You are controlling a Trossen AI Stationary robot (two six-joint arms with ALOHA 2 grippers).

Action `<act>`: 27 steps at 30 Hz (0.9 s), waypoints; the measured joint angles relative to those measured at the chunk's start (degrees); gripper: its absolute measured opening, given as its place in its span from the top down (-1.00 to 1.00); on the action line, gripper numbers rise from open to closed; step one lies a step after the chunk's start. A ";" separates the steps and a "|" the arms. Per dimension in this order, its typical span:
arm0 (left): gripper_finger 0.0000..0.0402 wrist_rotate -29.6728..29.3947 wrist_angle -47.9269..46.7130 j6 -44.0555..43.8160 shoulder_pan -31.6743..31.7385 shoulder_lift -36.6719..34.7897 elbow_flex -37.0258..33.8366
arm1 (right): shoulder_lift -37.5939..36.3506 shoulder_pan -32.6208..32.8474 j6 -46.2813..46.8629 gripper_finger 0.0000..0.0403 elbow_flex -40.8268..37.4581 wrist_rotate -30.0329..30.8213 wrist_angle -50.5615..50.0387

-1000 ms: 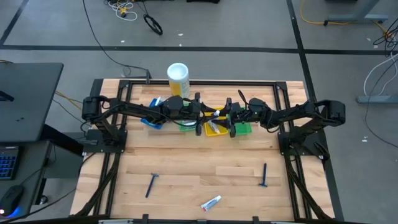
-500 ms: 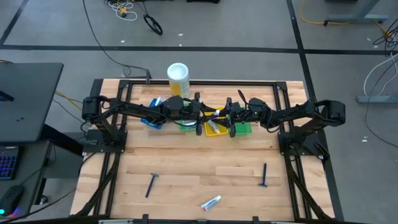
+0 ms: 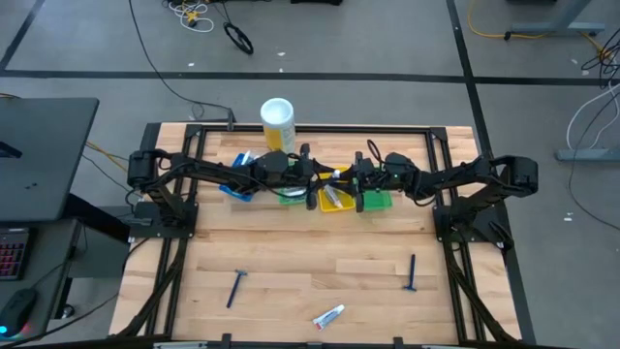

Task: Pick & Place Travel size toiletries
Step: Put the toothpaste into the yellow bin

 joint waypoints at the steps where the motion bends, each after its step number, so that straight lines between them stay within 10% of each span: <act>1: 0.45 -0.05 -0.19 0.04 0.02 0.00 0.00 | 0.02 -0.17 -0.02 0.51 0.00 0.17 -0.64; 12: 0.16 -1.85 -3.39 -0.28 0.07 0.02 -0.04 | -0.02 -0.76 0.00 0.51 0.00 2.55 -5.44; 27: -0.01 -7.32 -12.05 -1.22 0.05 0.02 -0.07 | -0.02 -1.79 -2.24 0.51 8.33 8.88 -41.45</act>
